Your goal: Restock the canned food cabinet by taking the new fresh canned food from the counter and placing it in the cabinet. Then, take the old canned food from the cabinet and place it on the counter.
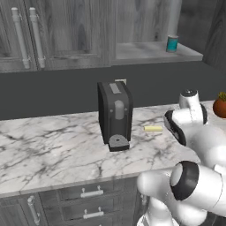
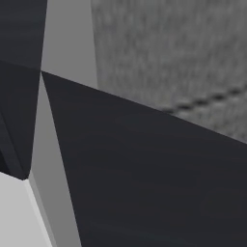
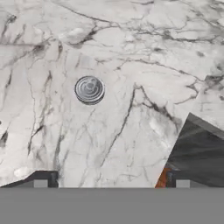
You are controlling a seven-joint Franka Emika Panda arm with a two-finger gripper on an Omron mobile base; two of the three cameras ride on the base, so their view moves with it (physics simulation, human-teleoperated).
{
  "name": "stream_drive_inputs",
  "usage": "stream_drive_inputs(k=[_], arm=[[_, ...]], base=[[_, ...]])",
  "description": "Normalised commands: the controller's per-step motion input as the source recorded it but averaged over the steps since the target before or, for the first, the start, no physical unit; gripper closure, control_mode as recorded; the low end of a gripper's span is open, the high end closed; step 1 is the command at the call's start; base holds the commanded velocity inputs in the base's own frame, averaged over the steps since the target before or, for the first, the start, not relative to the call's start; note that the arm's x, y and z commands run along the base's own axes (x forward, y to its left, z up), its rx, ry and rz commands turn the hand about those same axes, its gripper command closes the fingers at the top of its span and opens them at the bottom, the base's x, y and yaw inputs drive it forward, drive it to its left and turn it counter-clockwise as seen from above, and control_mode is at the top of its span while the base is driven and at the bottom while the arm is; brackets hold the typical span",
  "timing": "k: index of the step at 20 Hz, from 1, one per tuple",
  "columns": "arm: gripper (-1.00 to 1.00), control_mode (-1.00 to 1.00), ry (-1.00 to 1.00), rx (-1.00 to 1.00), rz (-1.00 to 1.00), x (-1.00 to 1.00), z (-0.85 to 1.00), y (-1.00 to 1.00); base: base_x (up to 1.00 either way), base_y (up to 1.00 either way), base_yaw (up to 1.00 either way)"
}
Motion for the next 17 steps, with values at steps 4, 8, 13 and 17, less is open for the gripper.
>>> stream_drive_inputs(k=[4, 8, 13, 17], arm=[[-1.00, -1.00, -0.13, -0.19, 0.00, -1.00, 0.57, 1.00], [-1.00, -1.00, -0.14, -0.14, 0.04, -1.00, 0.85, 0.81], [-1.00, -1.00, -0.23, -0.15, 0.00, -0.94, 1.00, 0.56], [-1.00, -1.00, -0.39, 0.03, 0.03, -0.93, 0.82, -0.31]], base=[[0.00, 0.00, 0.00], [0.00, 0.00, 0.00], [0.00, 0.00, 0.00], [0.00, 0.00, 0.00]])
